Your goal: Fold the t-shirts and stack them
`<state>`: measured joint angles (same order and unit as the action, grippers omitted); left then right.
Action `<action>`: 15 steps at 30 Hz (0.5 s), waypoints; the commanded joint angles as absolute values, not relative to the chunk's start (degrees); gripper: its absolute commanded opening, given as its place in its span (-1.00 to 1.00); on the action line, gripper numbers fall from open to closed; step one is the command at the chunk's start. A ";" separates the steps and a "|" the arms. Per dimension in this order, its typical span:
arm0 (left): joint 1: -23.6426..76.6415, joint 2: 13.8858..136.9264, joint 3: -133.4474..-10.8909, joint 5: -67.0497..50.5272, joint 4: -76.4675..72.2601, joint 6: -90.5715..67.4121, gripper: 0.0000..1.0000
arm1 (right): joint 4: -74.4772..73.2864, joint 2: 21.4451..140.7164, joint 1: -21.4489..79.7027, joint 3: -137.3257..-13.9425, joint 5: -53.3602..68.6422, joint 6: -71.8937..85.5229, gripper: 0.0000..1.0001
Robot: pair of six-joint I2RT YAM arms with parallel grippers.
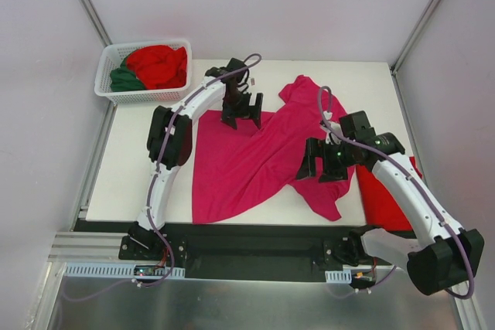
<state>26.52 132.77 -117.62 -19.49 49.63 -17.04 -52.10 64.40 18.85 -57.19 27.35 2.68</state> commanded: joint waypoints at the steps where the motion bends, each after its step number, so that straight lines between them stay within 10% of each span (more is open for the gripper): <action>1: 26.02 134.11 -123.83 -25.13 43.61 -21.25 0.99 | -54.23 60.82 21.27 -57.39 28.82 4.48 0.92; 15: 25.14 142.73 -124.90 -34.19 29.00 -30.94 0.98 | -57.83 58.54 21.53 -58.18 27.95 2.02 0.92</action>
